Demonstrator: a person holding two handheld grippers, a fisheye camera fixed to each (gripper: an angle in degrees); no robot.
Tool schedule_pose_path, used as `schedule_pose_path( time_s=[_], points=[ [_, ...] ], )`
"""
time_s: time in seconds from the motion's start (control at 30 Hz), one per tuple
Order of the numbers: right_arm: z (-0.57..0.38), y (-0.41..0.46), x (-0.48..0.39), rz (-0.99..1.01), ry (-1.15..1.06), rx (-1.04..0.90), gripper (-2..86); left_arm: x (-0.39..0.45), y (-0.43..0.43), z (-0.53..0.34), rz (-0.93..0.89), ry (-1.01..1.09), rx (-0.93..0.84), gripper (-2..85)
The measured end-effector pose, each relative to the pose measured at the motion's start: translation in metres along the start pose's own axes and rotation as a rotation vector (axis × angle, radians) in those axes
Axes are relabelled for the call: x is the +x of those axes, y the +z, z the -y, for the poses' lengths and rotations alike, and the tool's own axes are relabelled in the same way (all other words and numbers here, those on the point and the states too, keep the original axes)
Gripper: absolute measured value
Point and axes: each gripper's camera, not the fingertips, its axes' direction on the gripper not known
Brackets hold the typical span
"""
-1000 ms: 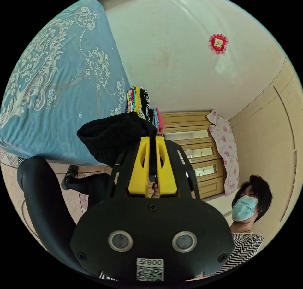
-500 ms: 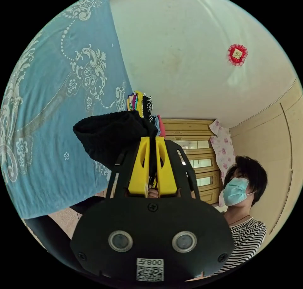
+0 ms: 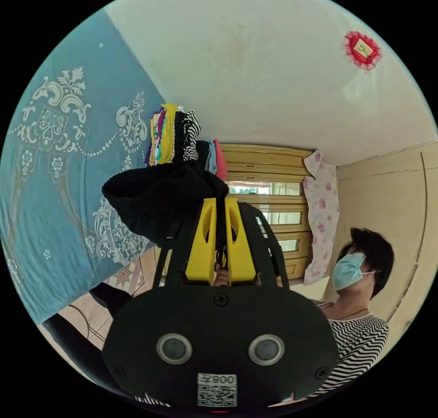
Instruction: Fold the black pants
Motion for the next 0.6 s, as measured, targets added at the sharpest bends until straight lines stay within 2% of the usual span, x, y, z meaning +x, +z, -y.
schedule_pose_path(
  time_s=[0.13,0.23,0.43,0.6],
  points=[
    [0.013,-0.072,-0.024,-0.020,-0.004,0.112,0.2,0.040,0.096,0.067,0.018,0.004,-0.126,3.4],
    [0.036,-0.144,-0.031,-0.025,-0.014,0.195,0.2,0.070,0.201,0.123,0.015,0.032,-0.205,3.5],
    [0.131,-0.323,-0.054,-0.046,-0.134,0.320,0.2,0.148,0.456,0.229,-0.050,0.133,-0.322,3.6],
    [0.224,-0.483,-0.108,-0.179,-0.304,0.410,0.2,0.222,0.678,0.311,-0.132,0.242,-0.417,3.5]
  ],
)
